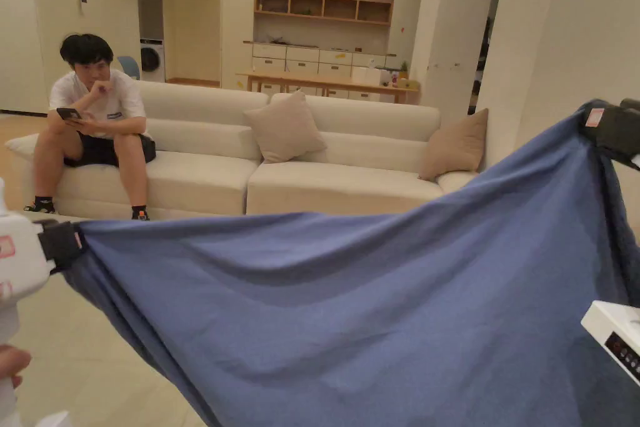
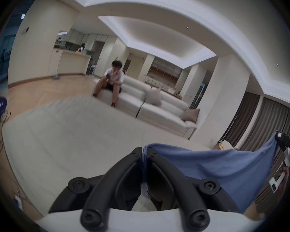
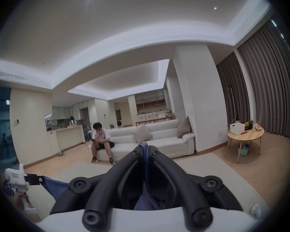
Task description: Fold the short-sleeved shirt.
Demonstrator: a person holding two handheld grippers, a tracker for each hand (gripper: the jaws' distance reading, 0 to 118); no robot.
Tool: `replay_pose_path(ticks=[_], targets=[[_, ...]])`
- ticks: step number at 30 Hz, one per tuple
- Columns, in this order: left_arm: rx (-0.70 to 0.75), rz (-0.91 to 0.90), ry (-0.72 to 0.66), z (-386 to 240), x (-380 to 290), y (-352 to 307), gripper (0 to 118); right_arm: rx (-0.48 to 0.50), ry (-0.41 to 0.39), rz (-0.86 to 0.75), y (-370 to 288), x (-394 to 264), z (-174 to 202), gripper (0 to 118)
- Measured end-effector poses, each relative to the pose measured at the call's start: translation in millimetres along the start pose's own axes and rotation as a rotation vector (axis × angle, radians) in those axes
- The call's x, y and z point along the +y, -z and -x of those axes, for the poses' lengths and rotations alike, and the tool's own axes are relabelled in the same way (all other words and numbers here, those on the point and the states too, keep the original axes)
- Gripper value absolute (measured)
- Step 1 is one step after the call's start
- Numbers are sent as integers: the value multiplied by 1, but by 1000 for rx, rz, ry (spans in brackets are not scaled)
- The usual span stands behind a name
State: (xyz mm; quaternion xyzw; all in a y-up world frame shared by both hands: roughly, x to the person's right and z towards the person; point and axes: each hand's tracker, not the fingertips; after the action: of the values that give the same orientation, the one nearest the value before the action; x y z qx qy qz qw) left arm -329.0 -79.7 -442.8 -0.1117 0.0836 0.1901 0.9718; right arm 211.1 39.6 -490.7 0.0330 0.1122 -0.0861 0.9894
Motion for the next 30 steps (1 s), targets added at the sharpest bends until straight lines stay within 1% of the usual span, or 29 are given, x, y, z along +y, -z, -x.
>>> replay_pose_path(ticks=[1,2,3,4,5,6,7,8,9,10,11,13,14,15,18,19,21,22,23,24,28,30], targets=[[8,-18,11,-9,19,4,4,-15,15,6,5,16,-2,6],[-2,-42,36,-21,40,8,4,-12,6,11,17,32,-5,6],[-8,-48,36,-31,62,12,4,-51,0,19,27,47,-7,6],[-7,-58,56,-42,79,17,4,-80,-24,46,36,61,-7,5],[19,-79,99,-50,99,26,4,-89,-48,30,45,73,-7,5],[51,-103,161,-61,116,34,4,-115,-36,42,53,83,-8,5],[119,-102,248,-73,130,40,4,-164,-97,31,64,88,-8,5],[135,-88,240,-78,142,45,3,-232,-126,35,73,93,-6,5],[104,-93,218,-79,159,65,3,-249,-180,43,83,97,-4,5],[114,-82,220,-85,169,71,3,-298,-166,52,91,99,-1,5],[120,-96,219,-92,175,76,3,-281,-120,50,101,100,-6,5],[125,-107,255,-104,184,86,3,-305,-45,46,118,104,-4,5],[114,-100,256,-108,191,94,3,-283,-40,42,126,106,-4,5],[98,-100,250,-108,196,102,3,-305,-20,37,135,108,-7,5],[95,-94,227,-111,207,125,3,-289,-37,37,158,109,-7,5],[94,-98,202,-109,210,132,3,-296,-77,46,165,109,-8,5],[87,-99,197,-109,218,148,3,-303,-154,49,177,105,-7,5],[97,-87,213,-109,221,156,3,-306,-150,52,182,102,-7,5],[98,-99,236,-109,221,163,3,-314,-165,66,201,101,-18,5],[105,-87,272,-109,222,171,3,-335,-167,61,206,94,-19,5],[111,-73,268,-111,209,192,3,-337,-128,96,225,72,-27,5],[115,-31,287,-110,197,202,3,-318,-82,114,232,60,-33,5]])
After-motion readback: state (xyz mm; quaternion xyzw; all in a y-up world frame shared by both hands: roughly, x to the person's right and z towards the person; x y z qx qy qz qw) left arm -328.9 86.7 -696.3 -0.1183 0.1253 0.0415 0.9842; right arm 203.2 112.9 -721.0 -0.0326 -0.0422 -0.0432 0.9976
